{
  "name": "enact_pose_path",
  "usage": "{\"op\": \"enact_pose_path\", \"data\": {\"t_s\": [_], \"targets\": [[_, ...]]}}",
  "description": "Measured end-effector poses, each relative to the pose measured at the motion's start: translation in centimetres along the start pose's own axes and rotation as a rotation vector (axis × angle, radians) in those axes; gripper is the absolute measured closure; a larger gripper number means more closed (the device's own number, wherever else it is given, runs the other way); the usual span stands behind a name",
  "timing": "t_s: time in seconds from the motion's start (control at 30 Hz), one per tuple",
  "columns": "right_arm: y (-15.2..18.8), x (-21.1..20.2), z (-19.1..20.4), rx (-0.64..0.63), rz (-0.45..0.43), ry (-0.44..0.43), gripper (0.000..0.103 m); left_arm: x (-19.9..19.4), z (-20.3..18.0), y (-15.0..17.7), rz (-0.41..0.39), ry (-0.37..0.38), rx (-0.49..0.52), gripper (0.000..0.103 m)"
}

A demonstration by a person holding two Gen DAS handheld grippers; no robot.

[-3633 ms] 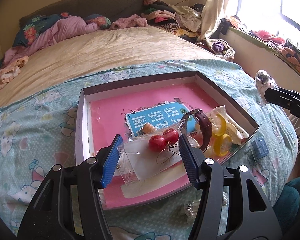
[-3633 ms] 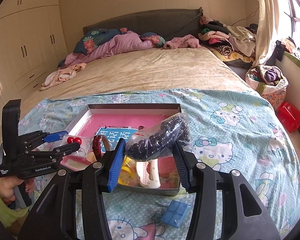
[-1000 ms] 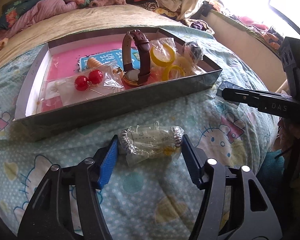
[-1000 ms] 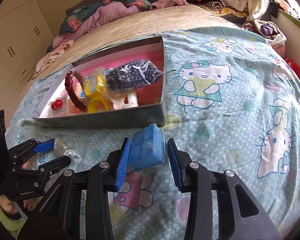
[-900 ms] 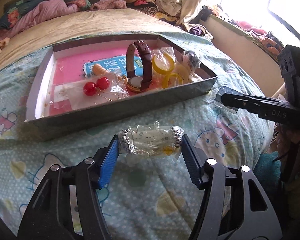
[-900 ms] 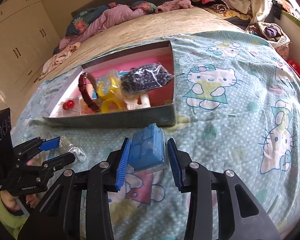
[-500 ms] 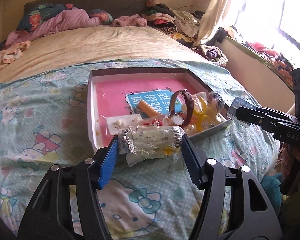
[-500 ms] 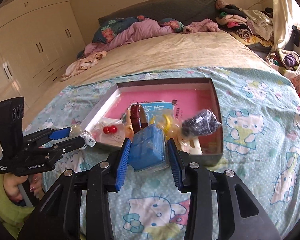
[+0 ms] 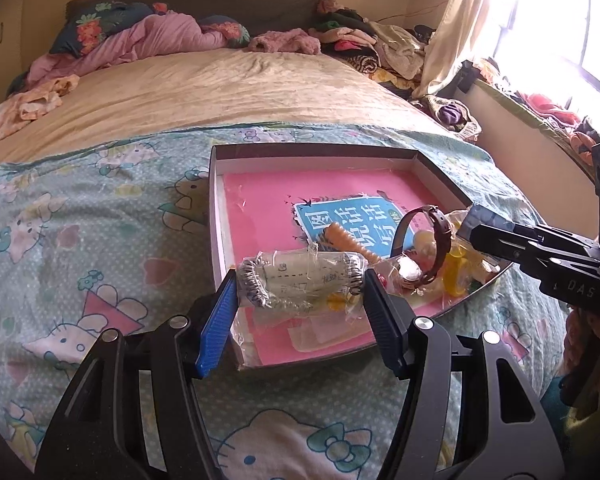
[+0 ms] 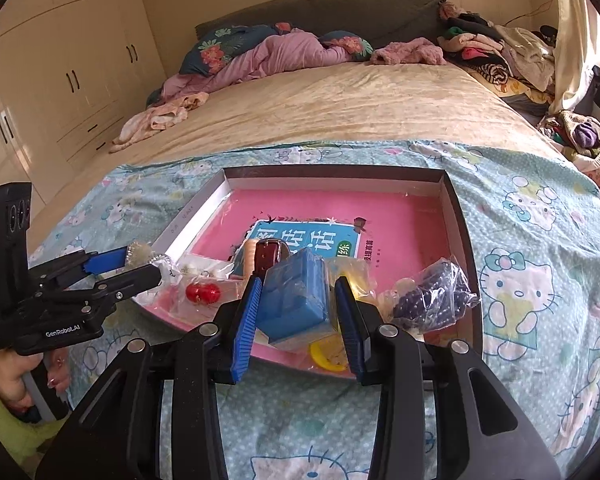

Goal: Organize jewelry
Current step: 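Lower the clip packet with left tool into the box while right tool lowers the blue case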

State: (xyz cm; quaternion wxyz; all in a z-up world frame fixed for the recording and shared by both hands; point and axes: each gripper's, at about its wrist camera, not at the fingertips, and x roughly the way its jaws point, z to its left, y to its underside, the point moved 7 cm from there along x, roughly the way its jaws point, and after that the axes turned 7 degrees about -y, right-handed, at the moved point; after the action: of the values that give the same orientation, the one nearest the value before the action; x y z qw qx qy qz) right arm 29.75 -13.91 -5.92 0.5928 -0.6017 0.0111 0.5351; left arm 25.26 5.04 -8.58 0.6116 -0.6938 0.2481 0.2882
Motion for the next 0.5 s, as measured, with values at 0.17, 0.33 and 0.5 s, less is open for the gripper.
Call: {"op": "enact_pose_path", "data": {"t_s": [0.17,0.33,0.5], "targets": [[0.1,1.3,-0.3,-0.001,0.014,0.007,0.067,0.6,0.2,0.0,0.008,0.000,-0.008,0.050],[0.2,2.1,-0.3,-0.005,0.020,0.014,0.067,1.1,0.2,0.0,0.015,0.000,-0.010,0.049],[-0.2,2.8,0.0,-0.023,0.023,0.014,0.067,1.7,0.4,-0.1,0.021,-0.005,-0.021,0.049]]}}
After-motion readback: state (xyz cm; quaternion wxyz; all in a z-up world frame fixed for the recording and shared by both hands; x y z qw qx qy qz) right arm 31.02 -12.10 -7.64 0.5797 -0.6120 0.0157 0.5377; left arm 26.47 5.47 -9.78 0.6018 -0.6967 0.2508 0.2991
